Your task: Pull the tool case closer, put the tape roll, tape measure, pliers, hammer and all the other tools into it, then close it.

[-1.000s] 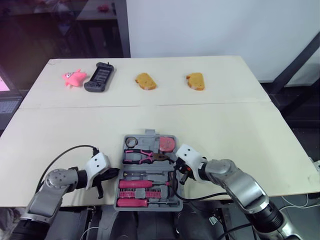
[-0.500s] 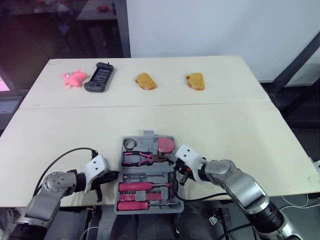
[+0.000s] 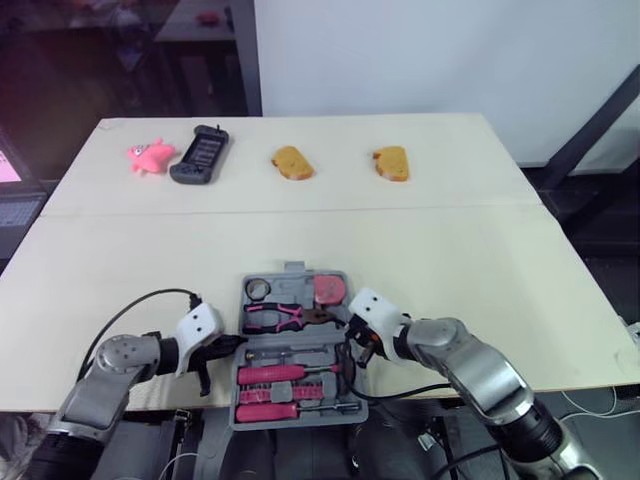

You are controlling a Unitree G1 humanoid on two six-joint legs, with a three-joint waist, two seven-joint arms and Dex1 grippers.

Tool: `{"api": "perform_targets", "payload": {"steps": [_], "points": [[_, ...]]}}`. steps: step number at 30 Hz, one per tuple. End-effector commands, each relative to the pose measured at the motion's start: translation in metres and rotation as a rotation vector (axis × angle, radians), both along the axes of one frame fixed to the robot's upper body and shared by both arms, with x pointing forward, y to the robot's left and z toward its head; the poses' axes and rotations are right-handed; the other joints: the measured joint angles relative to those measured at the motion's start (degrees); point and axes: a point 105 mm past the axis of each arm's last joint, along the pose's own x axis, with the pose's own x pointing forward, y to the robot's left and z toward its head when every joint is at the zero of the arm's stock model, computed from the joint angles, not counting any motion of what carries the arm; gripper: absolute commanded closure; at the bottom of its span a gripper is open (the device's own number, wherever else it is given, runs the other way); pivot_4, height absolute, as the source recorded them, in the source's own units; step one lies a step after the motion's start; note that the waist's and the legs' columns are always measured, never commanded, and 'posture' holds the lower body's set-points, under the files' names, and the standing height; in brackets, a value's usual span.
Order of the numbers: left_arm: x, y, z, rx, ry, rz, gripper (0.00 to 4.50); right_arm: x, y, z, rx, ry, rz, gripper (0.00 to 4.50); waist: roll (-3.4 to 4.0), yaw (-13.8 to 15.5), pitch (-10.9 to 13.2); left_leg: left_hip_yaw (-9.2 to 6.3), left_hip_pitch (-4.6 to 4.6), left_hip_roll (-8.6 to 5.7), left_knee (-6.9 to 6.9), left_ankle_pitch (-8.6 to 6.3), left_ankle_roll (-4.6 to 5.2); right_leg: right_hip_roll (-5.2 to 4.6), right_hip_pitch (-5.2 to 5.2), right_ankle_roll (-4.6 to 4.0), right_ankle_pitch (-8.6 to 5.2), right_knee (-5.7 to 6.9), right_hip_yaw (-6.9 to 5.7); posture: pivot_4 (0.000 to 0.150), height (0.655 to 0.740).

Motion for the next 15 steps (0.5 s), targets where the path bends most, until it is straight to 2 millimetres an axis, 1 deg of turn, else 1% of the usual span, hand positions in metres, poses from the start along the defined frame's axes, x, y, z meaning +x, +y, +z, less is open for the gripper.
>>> {"api": "perform_targets", "payload": {"steps": [1, 4, 9, 15], "points": [[0.000, -0.011, -0.003, -0.016, 0.000, -0.032, 4.47, 0.001, 0.014, 0.005, 0.044, -0.021, 0.043, 4.50, 0.00, 0.0, 0.0, 0.00, 0.00, 0.00, 0.00, 0.00, 0.00, 0.00, 0.01, 0.00, 0.00, 0.00, 0.00, 0.150, 0.7400], [0.005, -0.013, -0.001, -0.020, -0.015, -0.025, 4.47, 0.003, 0.013, 0.004, 0.038, -0.021, 0.032, 4.50, -0.01, 0.1, 0.0, 0.00, 0.01, 0.00, 0.04, 0.00, -0.01, 0.00, 0.04, -0.01, 0.00, 0.00, 0.00, 0.150, 0.7400], [0.018, -0.022, 0.002, -0.033, -0.040, -0.031, 4.47, 0.008, 0.008, 0.005, 0.032, -0.025, 0.008, 4.50, -0.02, 0.2, 0.0, -0.01, 0.01, -0.02, 0.09, 0.02, -0.03, -0.01, 0.09, -0.04, 0.00, 0.00, 0.01, 0.150, 0.7400], [0.024, -0.029, 0.008, -0.052, -0.053, -0.046, 4.47, 0.008, 0.008, 0.005, 0.028, -0.028, 0.012, 4.50, -0.01, 0.3, 0.0, -0.01, 0.00, -0.04, 0.11, 0.03, -0.05, -0.02, 0.10, -0.03, 0.01, 0.00, 0.01, 0.150, 0.7400]]}}
